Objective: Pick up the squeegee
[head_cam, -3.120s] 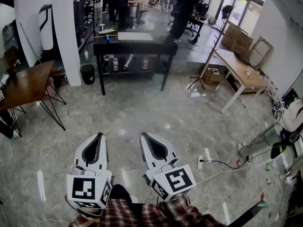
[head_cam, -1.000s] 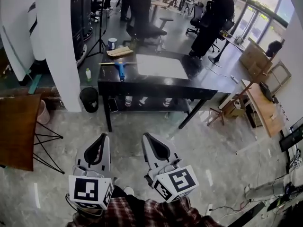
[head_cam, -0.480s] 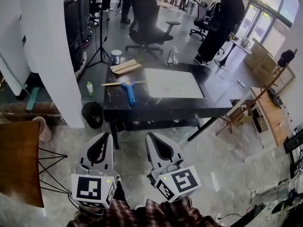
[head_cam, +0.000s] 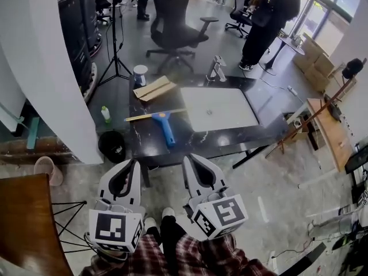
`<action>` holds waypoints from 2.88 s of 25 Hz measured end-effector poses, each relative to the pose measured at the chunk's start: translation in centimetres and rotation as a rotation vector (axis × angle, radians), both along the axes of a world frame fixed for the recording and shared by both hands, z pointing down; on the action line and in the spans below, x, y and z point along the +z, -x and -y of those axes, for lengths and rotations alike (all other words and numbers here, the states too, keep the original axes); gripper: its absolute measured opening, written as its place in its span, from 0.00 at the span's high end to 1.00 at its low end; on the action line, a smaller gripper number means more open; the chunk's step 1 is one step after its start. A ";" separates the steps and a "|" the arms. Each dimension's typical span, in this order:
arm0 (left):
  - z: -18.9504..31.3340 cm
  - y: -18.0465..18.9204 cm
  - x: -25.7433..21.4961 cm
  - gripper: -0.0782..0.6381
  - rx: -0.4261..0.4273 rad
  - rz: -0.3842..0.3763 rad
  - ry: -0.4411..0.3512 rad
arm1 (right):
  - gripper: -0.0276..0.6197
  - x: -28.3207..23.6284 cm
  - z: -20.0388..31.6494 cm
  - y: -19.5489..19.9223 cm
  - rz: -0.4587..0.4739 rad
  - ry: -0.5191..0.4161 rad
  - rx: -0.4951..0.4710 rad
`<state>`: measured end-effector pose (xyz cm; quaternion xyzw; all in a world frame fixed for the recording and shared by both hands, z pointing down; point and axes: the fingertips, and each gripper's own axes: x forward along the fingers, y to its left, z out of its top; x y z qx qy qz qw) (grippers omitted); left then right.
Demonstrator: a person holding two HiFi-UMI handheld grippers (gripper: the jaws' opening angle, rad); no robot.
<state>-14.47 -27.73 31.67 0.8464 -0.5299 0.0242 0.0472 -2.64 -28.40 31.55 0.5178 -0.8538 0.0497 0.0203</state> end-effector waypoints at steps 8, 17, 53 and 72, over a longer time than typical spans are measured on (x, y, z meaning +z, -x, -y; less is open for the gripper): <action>8.2 0.4 1.3 0.88 -0.013 -0.013 0.029 | 0.94 1.5 8.4 0.1 -0.027 0.055 -0.016; 16.3 -0.1 0.4 0.88 -0.058 -0.018 0.013 | 0.94 1.6 17.1 -0.3 -0.061 0.075 -0.068; 24.0 3.1 6.7 0.87 -0.063 -0.097 0.147 | 0.59 23.5 26.8 1.8 -0.341 0.763 -0.150; 24.4 2.5 8.4 0.88 -0.067 -0.131 0.175 | 0.70 26.8 27.4 1.1 -0.439 0.859 -0.076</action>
